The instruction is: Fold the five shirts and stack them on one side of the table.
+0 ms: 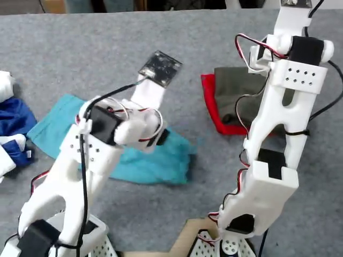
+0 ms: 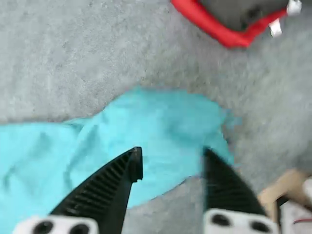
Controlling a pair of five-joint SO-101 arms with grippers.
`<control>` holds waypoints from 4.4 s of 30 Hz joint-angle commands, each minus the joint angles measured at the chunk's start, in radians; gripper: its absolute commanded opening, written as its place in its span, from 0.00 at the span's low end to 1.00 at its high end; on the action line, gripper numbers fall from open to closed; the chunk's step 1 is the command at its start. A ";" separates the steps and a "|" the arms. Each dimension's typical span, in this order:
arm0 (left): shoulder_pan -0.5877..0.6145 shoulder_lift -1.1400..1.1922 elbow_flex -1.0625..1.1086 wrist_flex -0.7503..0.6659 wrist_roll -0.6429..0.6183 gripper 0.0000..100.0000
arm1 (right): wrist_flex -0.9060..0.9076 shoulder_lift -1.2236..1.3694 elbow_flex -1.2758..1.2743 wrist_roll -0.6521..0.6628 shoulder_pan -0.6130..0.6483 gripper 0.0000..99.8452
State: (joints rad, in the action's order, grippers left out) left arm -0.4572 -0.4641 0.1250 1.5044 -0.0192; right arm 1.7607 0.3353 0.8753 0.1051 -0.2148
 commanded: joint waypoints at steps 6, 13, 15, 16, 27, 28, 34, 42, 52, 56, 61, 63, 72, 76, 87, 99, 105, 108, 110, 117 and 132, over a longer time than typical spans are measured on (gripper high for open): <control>0.526 -0.052 -0.116 -0.040 -0.086 0.27 | 0.005 -0.054 -0.166 -0.008 0.167 0.07; 0.835 0.322 0.031 -0.331 -0.087 0.27 | -0.026 -0.045 -0.378 -0.002 0.446 0.09; 0.840 0.465 -0.042 -0.301 -0.103 0.25 | -0.094 -0.025 -0.469 -0.008 0.497 0.17; 0.840 0.535 -0.099 -0.276 -0.121 0.24 | -0.132 -0.008 -0.516 -0.008 0.517 0.23; 0.819 1.240 -0.974 0.158 -0.281 0.04 | -0.199 0.194 -0.616 -0.002 0.580 0.13; 0.819 1.283 -1.066 0.212 -0.278 0.03 | -0.199 0.196 -0.599 0.000 0.569 0.09; 0.886 1.343 -1.271 0.259 -0.279 0.03 | -0.058 0.194 -0.475 0.038 0.539 0.01; 0.967 1.125 -0.958 0.259 -0.189 0.03 | 0.006 0.070 -0.507 0.086 0.529 0.01; 0.990 0.905 -0.595 0.255 0.000 0.04 | -0.060 -0.209 -1.018 0.253 0.552 0.02; 1.030 0.855 -0.585 0.255 -0.071 0.19 | -0.066 -0.323 -1.036 0.351 0.525 0.02; 1.109 0.766 -0.621 0.255 -0.213 0.28 | -0.069 -0.437 -0.978 0.516 0.496 0.02; 1.127 0.730 -0.624 0.255 -0.273 0.28 | -0.072 -0.452 -0.955 0.566 0.496 0.02; 1.017 0.697 -0.615 0.180 -0.609 0.28 | -0.321 -0.375 -0.924 0.683 0.497 0.02; 0.980 0.738 -0.618 0.106 -0.695 0.21 | -0.351 -0.312 -0.923 0.698 0.497 0.02; 0.932 1.088 -0.549 0.130 -0.694 0.15 | -0.388 -0.300 -0.929 0.698 0.485 0.02; 1.026 0.991 -0.754 0.133 -0.643 0.03 | -0.387 -0.300 -0.929 0.698 0.479 0.02; 0.957 0.898 -0.892 0.117 -0.649 0.05 | -0.400 -0.272 -0.920 0.700 0.470 0.02; 0.934 0.924 -0.941 0.110 -0.703 0.13 | -0.491 -0.206 -0.903 0.694 0.420 0.08; 0.937 0.948 -0.964 0.110 -0.724 0.14 | -0.529 -0.156 -0.878 0.692 0.377 0.14; 1.017 1.039 -1.017 0.117 -0.726 0.15 | -0.531 0.030 -0.645 0.394 0.385 0.20; 0.978 1.292 -1.017 0.233 -0.723 0.21 | -0.327 0.559 -0.160 -0.255 0.638 0.20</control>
State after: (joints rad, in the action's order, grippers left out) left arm 0.5247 0.8293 -0.8477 1.6870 -0.7357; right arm 1.3878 0.8324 0.5823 -0.1128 0.4081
